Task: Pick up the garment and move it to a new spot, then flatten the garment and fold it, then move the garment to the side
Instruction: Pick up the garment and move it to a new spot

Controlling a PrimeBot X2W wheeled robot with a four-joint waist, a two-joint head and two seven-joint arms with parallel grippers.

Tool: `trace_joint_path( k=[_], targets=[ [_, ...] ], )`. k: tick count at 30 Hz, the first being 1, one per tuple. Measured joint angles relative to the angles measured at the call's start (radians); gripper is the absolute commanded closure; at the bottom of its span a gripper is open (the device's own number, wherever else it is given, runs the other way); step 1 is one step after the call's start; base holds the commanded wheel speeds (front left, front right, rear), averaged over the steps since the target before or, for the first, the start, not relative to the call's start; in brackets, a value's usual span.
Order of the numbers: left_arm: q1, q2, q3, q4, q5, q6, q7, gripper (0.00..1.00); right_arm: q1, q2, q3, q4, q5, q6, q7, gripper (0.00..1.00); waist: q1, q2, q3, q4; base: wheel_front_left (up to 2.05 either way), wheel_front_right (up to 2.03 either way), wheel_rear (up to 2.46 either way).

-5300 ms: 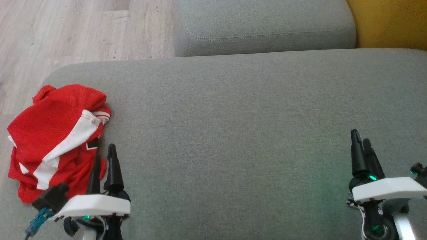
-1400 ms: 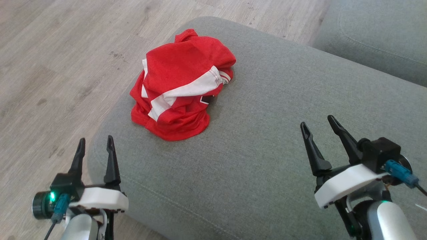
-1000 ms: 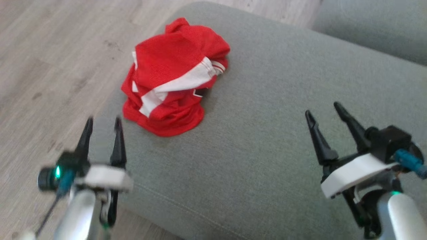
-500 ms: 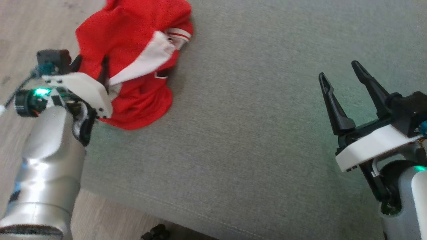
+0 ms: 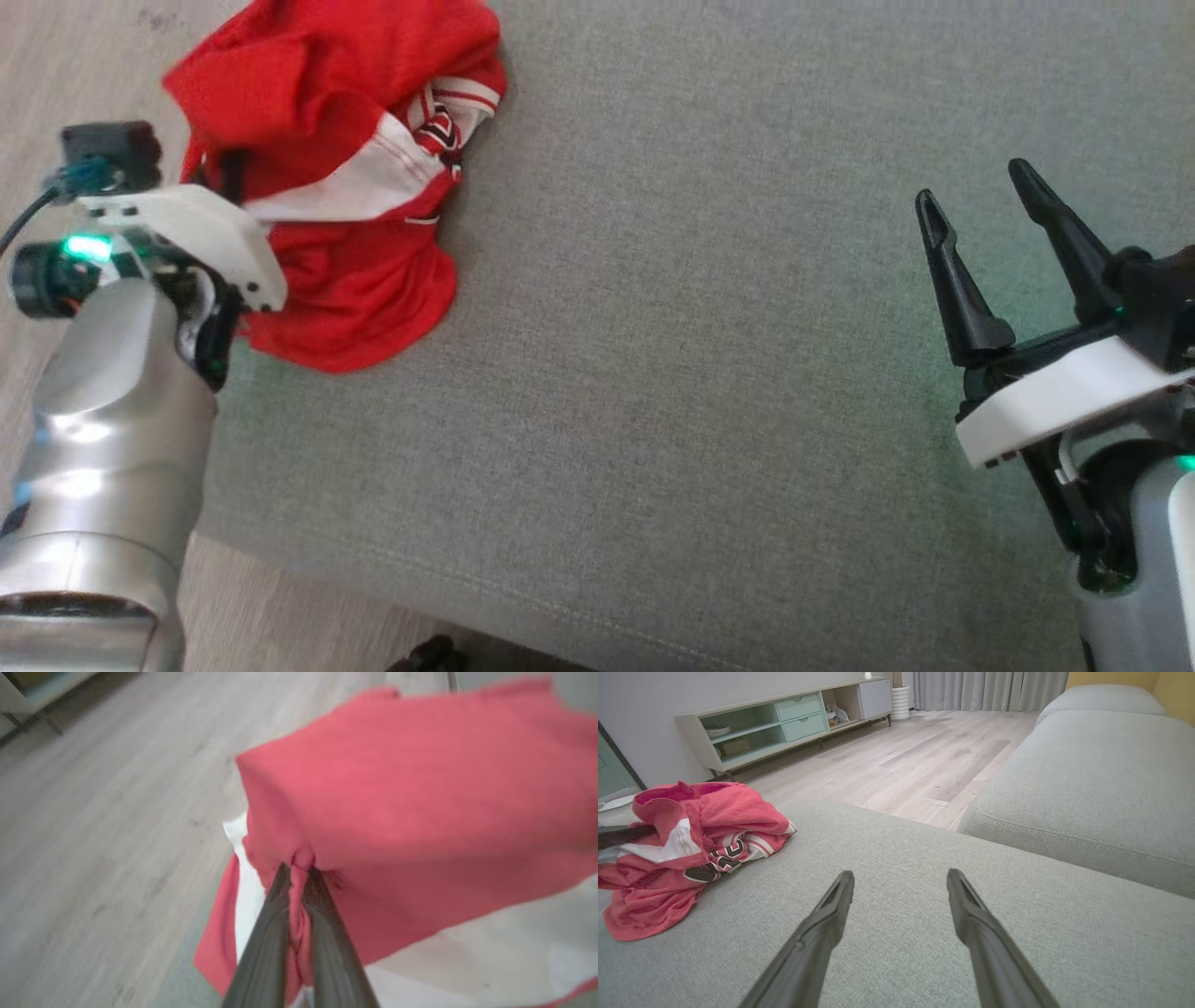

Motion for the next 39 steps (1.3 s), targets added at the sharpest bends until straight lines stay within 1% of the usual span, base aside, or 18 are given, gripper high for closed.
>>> trace_joint_path(
  k=[2,6,9,11,13,15,19,23,24,28,31,34,38,39],
  targets=[
    [-0.002,0.012,-0.002,-0.011,0.010,0.002,-0.080,1.00,0.001,0.006,-0.001,0.011,0.000,0.000,-0.010,0.00,0.0000,0.0000,-0.019,0.003,0.00,0.00,0.00],
    [-0.004,0.035,-0.003,-0.047,0.023,0.030,-0.198,1.00,0.007,0.030,-0.004,0.032,0.004,0.000,-0.035,0.00,-0.0002,0.0000,-0.072,0.007,0.00,0.00,0.00],
    [-0.003,0.045,0.002,-0.088,0.026,0.044,-0.255,1.00,0.033,0.055,-0.004,0.047,0.017,0.000,-0.056,0.00,-0.0002,0.0000,-0.122,0.007,0.00,0.00,0.00],
    [0.008,0.048,0.002,-0.121,0.025,0.046,-0.262,1.00,0.061,0.069,0.002,0.058,0.025,0.000,-0.068,0.00,-0.0002,0.0000,-0.160,0.006,0.00,0.00,0.00],
    [0.040,0.056,0.002,-0.168,0.025,0.056,-0.264,1.00,0.082,0.084,0.006,0.065,0.027,0.000,-0.080,0.00,-0.0002,0.0000,-0.197,0.002,0.00,0.00,0.00],
    [0.125,0.065,0.002,-0.253,0.025,0.073,-0.249,1.00,0.102,0.096,0.015,0.071,0.031,0.000,-0.091,0.00,-0.0003,0.0000,-0.250,-0.009,0.00,0.00,0.00],
    [0.259,0.067,-0.012,-0.404,0.011,0.098,-0.193,1.00,0.123,0.110,0.025,0.078,0.035,0.000,-0.100,0.00,-0.0003,0.0001,-0.299,-0.040,0.00,0.00,0.00],
    [0.382,0.062,-0.052,-0.595,0.009,0.124,-0.125,1.00,0.142,0.118,0.027,0.083,0.035,0.000,-0.103,0.00,-0.0003,0.0000,-0.321,-0.097,0.00,0.00,0.00],
    [0.406,0.056,-0.064,-0.643,0.009,0.125,-0.105,1.00,0.146,0.118,0.029,0.085,0.035,0.000,-0.103,0.00,-0.0002,0.0001,-0.324,-0.114,0.00,0.00,0.00],
    [0.463,0.012,-0.143,-0.780,0.009,0.123,-0.033,1.00,0.145,0.121,0.030,0.084,0.035,0.000,-0.106,0.00,-0.0002,0.0001,-0.329,-0.191,0.00,0.00,0.00],
    [0.467,-0.031,-0.209,-0.821,0.011,0.112,0.000,1.00,0.143,0.121,0.031,0.082,0.035,0.000,-0.106,0.00,-0.0002,0.0001,-0.322,-0.262,0.00,0.00,0.00],
    [0.454,-0.082,-0.274,-0.825,0.028,0.093,0.020,1.00,0.141,0.122,0.030,0.080,0.035,0.000,-0.112,0.00,-0.0002,0.0001,-0.307,-0.340,0.00,0.00,0.00],
    [0.375,-0.146,-0.369,-0.797,0.032,0.061,0.039,1.00,0.140,0.123,0.019,0.080,0.041,0.000,-0.124,0.00,-0.0001,0.0000,-0.271,-0.444,0.00,0.00,0.00],
    [0.348,-0.156,-0.390,-0.787,0.033,0.060,0.043,1.00,0.138,0.124,0.016,0.081,0.044,0.000,-0.129,0.00,-0.0001,0.0001,-0.260,-0.467,0.00,0.00,0.00]
  ],
)
